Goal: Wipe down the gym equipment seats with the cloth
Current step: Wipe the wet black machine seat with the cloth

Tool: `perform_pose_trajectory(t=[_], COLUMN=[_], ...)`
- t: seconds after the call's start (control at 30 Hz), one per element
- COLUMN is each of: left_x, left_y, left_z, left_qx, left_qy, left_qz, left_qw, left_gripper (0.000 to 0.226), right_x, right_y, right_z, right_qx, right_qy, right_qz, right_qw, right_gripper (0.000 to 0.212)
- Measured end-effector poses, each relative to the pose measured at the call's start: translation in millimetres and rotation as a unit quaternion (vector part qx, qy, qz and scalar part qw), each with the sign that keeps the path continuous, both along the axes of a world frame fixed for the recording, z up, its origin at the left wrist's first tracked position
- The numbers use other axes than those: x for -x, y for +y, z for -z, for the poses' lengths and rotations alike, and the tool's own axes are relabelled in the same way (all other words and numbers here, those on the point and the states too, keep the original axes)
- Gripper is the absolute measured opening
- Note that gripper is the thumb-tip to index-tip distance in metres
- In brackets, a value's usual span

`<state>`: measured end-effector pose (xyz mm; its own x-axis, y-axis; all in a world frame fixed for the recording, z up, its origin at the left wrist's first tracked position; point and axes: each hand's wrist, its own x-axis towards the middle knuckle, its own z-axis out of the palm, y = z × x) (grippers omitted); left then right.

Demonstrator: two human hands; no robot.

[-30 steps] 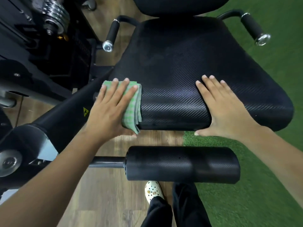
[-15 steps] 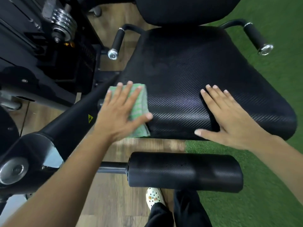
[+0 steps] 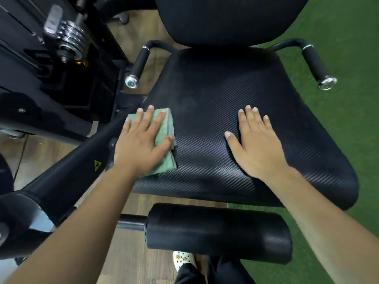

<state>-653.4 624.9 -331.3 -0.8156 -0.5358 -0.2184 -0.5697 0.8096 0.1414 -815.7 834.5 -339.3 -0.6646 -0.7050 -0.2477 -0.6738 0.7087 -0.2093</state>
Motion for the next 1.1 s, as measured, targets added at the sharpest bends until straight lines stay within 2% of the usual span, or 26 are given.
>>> perform_pose_trajectory(t=[0.1,0.23,0.3,0.4,0.5,0.6,0.7,0.8,0.87,0.93,1.0,1.1], left_x=[46.3,59.6,38.1,33.4,71.5,87.2,58.9,51.6,71.8,100.1,115.2,95.2], left_y=[4.6,26.3,19.3,-9.4,-21.4,-16.2,-22.8,-52.2,-65.9,-59.9,-41.4,-35.0], left_z=[8.5,8.5,6.2,6.7,18.7,24.4,17.2,17.2,25.6,31.4,32.1,26.8], left_qx=[-0.003,-0.023,-0.027,-0.018,-0.020,-0.019,-0.048,-0.057,-0.066,-0.046,-0.023,-0.066], left_qy=[-0.043,-0.014,0.006,-0.006,-0.043,-0.025,0.007,-0.012,-0.030,-0.043,-0.035,0.001], left_qz=[-0.044,0.079,0.095,0.019,-0.024,0.054,0.143,0.093,0.041,0.036,0.096,0.211], left_qw=[0.998,0.997,0.995,1.000,0.999,0.998,0.989,0.994,0.997,0.997,0.995,0.975], left_gripper=[0.076,0.077,0.075,0.077,0.077,0.076,0.073,0.076,0.080,0.084,0.083,0.074], right_x=[-1.6,-0.6,-0.2,0.3,3.7,13.3,26.0,32.0,31.0,29.9,29.9,29.4], right_y=[-0.6,0.3,1.1,-0.6,-10.9,-33.9,-54.1,-64.6,-67.6,-69.1,-69.4,-68.4], right_z=[0.2,0.9,0.2,-1.5,-2.3,2.1,7.6,11.4,12.4,14.3,15.3,14.3], right_qx=[0.005,0.008,0.008,0.011,0.021,0.028,0.006,-0.008,-0.009,-0.014,-0.011,-0.004], right_qy=[0.005,-0.005,-0.011,-0.018,-0.030,-0.026,-0.020,-0.023,-0.023,-0.023,-0.028,-0.035], right_qz=[0.005,-0.002,-0.002,0.004,0.022,0.037,0.033,0.042,0.047,0.048,0.054,0.058], right_qw=[1.000,1.000,1.000,1.000,0.999,0.999,0.999,0.999,0.999,0.998,0.998,0.998], right_gripper=[0.087,0.086,0.086,0.084,0.084,0.083,0.075,0.070,0.077,0.084,0.084,0.081])
